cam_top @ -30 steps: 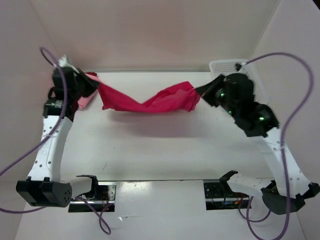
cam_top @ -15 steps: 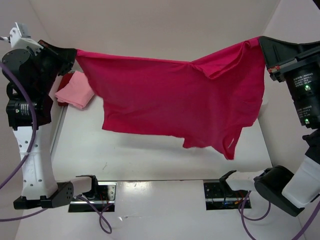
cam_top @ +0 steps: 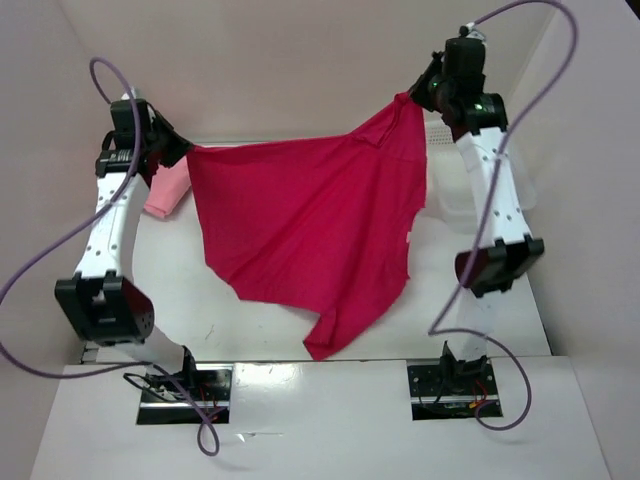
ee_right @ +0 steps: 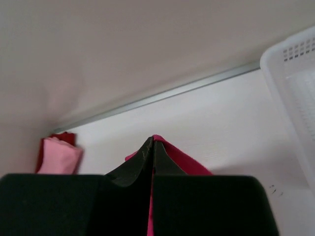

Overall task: Fold and stack the t-shirts
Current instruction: Flatten out the tshirt

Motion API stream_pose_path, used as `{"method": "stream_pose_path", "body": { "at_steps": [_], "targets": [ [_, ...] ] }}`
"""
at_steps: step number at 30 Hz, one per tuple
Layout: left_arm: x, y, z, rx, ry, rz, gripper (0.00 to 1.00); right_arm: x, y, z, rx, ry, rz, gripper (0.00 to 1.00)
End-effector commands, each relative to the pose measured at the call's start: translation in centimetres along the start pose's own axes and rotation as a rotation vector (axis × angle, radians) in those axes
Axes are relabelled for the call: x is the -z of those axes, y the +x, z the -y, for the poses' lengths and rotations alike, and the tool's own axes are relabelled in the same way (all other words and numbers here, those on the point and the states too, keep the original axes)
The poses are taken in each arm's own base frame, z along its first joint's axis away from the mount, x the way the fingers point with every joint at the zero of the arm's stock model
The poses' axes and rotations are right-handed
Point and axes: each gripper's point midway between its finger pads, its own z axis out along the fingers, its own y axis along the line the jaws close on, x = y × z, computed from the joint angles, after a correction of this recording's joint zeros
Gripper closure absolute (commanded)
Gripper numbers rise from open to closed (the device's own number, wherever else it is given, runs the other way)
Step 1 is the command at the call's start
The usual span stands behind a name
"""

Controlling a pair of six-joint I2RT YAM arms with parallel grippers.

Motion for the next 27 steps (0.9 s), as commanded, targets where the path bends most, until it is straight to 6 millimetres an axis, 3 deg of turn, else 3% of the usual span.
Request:
{"method": "stream_pose_path", "body": {
  "at_steps": [1,2,3,4,6,8,9,12,14,18,19,20,21,22,23,24,26,27],
  "targets": [
    [-2.1,-4.1,2.7,-0.011,0.088,0.103,0.99,-1.1,-2.4,-2.5,-0.003,-0.134,0.04,1.0],
    [-3.7,-4.2,2.5,0.0,0.079,0.09,0.99,-0.1,-4.6,-3.9,-0.025,-0.171,0.098,1.0],
    [-3.9,-4.8,3.4,0.009,0.104,0.096,0.99,-0.4,-5.0,-4.4,-0.042,-0.213,0.103,1.0],
    [-3.0,-6.7,5.3,0.001,0.152,0.135,0.99,0.7,-7.1,-5.4,-0.058,-0.258,0.16,1.0],
    [-2.6,-8.1,6.1,0.009,0.174,0.157,0.99,2.4,-8.8,-6.4,-0.082,-0.295,0.21,1.0],
    [-0.6,-10.7,7.3,0.004,0.208,0.224,0.99,5.4,-11.4,-6.9,-0.109,-0.311,0.281,1.0],
    [-0.3,-11.3,7.1,0.006,0.207,0.239,0.99,8.3,-13.4,-7.6,-0.126,-0.339,0.345,1.0],
    [2.2,-13.6,6.4,0.012,0.206,0.3,0.99,11.5,-15.3,-8.7,-0.147,-0.388,0.406,1.0],
    [3.8,-14.6,6.6,-0.001,0.208,0.341,0.99,11.8,-14.7,-8.5,-0.145,-0.382,0.382,1.0],
    [3.6,-13.9,5.7,-0.019,0.19,0.345,0.99,8.7,-10.2,-5.7,-0.137,-0.27,0.242,1.0],
    [2.6,-11.8,4.2,-0.012,0.167,0.298,0.99,8.0,-7.9,-4.0,-0.128,-0.218,0.192,1.0],
    [2.2,-11.1,3.7,-0.003,0.168,0.297,0.99,7.7,-7.1,-3.5,-0.128,-0.219,0.193,1.0],
    [1.7,-9.9,2.6,0.002,0.151,0.274,0.99,5.2,-2.2,-0.7,-0.114,-0.144,0.087,1.0],
    [2.0,-8.9,2.0,0.004,0.144,0.265,0.99,5.1,-0.7,0.6,-0.115,-0.11,0.068,1.0],
    [0.1,-5.4,-0.9,0.02,0.087,0.188,0.99,6.6,0.0,1.4,-0.098,-0.099,0.07,1.0],
    [0.6,-4.4,-1.4,0.021,0.083,0.183,0.99,5.3,4.7,4.2,-0.077,-0.035,-0.024,1.0],
    [0.1,-1.8,-4.1,0.034,0.017,0.151,0.99,6.6,7.7,6.4,-0.064,0.006,-0.064,1.0],
    [-0.5,1.0,-6.5,0.035,-0.035,0.099,0.99,6.3,12.4,9.1,-0.06,0.06,-0.163,1.0]
  ]
}}
